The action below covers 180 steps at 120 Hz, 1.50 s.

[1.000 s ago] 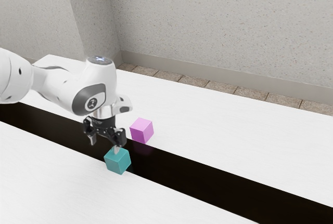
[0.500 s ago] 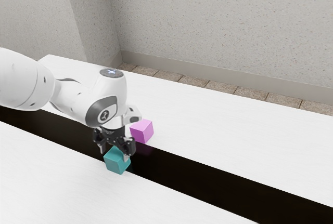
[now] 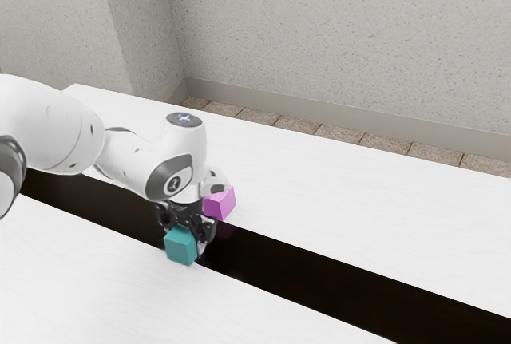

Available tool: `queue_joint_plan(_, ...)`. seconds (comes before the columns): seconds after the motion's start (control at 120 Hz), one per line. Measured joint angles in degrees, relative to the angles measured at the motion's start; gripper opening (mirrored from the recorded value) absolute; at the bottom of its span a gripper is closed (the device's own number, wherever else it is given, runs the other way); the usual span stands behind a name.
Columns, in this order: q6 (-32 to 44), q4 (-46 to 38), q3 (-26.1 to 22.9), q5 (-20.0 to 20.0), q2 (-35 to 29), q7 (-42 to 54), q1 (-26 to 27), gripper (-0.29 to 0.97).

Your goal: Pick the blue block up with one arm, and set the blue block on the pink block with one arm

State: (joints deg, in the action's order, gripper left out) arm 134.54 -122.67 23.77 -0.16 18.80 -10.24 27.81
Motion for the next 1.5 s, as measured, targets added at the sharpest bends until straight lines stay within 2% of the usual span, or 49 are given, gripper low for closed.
queue_joint_plan(0.117, -2.60, 4.03, -0.05, -2.31, -0.13, 1.94, -0.53, 0.38)
queue_joint_plan(0.383, -11.94, 13.40, -0.06, -5.51, 0.19, 7.82, -4.23, 0.38)
queue_joint_plan(0.5, -15.31, 19.35, -0.22, -6.58, 3.43, 10.85, -6.46, 0.38)
queue_joint_plan(0.608, -18.13, 25.76, -4.51, -7.42, 7.42, 13.62, -11.81, 0.38)
queue_joint_plan(0.717, -20.88, 31.01, -5.39, -7.73, 10.65, 16.04, -13.02, 0.38)
queue_joint_plan(0.925, -24.43, 39.16, -10.09, -8.02, 16.19, 19.72, -16.99, 0.39)
queue_joint_plan(1.158, -26.58, 44.64, -11.12, -8.00, 19.47, 22.57, -17.95, 0.38)
queue_joint_plan(1.333, -27.52, 45.77, -11.83, -7.97, 20.31, 24.09, -17.84, 0.39)
queue_joint_plan(1.5, -27.89, 45.09, -11.99, -8.00, 20.34, 25.13, -17.63, 0.53)
